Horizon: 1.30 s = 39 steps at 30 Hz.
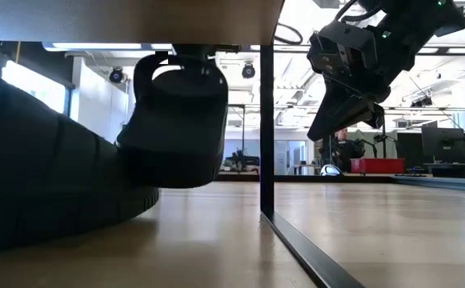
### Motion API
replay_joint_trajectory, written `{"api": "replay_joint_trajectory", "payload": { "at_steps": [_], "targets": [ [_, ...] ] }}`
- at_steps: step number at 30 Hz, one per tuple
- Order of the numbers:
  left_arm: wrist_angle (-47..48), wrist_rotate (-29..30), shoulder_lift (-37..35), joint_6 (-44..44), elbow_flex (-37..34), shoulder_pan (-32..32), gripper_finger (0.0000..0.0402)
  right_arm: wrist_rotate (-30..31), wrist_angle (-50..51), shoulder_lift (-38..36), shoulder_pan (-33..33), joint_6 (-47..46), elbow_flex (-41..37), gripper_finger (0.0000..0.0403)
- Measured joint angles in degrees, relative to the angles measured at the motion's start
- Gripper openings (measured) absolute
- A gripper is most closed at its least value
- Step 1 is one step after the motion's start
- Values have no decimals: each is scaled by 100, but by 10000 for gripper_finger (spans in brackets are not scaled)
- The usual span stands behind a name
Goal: Pick and place slides into the shelf
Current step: Put the black slipper under the shelf
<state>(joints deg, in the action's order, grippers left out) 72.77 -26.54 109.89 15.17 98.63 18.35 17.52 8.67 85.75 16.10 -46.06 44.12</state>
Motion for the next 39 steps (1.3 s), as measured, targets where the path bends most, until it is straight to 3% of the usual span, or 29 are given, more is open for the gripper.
{"api": "replay_joint_trajectory", "payload": {
  "at_steps": [11,21,25,30,39],
  "targets": [
    [268,1179,-7,-64,-2,-5,30,-22,7,1,0,28,0,0],
    [186,1712,-7,-150,257,-5,30,-22,7,1,0,23,0,0],
    [271,1510,-7,-86,702,4,30,-20,7,1,0,8,0,0],
    [133,781,-7,-32,1212,6,30,-20,5,1,0,8,0,0],
    [165,122,79,-231,1297,2,30,-39,7,1,0,68,-2,0]
  ]
}}
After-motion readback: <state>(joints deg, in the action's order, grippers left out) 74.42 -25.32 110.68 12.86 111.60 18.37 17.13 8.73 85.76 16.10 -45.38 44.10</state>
